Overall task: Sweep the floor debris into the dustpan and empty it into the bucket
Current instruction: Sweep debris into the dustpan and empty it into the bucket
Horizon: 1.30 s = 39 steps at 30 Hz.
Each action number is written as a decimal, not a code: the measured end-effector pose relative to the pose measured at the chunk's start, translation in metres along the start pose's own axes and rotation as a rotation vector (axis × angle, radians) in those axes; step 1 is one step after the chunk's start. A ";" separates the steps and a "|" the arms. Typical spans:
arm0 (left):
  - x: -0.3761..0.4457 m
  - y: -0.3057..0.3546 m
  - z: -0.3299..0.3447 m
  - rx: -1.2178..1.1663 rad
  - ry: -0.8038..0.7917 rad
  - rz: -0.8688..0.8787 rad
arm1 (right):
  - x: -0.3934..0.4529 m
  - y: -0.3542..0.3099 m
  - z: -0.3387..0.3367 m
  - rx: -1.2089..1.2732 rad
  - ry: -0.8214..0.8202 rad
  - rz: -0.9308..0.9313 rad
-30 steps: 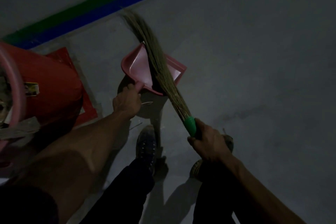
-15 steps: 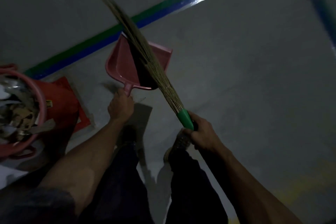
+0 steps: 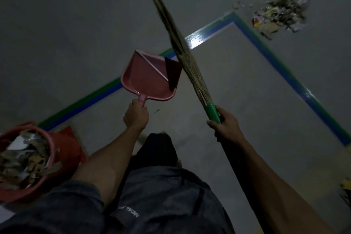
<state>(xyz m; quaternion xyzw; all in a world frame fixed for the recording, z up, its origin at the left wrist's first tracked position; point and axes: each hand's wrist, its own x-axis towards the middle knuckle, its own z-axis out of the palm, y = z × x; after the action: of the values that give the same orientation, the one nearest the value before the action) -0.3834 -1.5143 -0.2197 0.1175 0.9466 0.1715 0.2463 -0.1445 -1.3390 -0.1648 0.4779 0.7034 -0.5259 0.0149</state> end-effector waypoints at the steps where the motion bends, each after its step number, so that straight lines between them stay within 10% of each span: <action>1: 0.006 0.015 -0.004 0.008 0.001 0.010 | 0.008 -0.005 -0.009 -0.002 0.020 0.003; 23: 0.228 0.408 -0.024 0.214 -0.007 0.540 | 0.253 -0.081 -0.236 -0.263 0.578 0.269; 39: 0.266 0.707 0.076 0.204 0.015 0.601 | 0.420 -0.037 -0.520 -0.233 0.589 0.376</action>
<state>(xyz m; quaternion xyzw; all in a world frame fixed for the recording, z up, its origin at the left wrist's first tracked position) -0.4740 -0.7668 -0.1254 0.4150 0.8836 0.1415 0.1644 -0.1479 -0.6707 -0.1259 0.7249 0.6326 -0.2701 -0.0374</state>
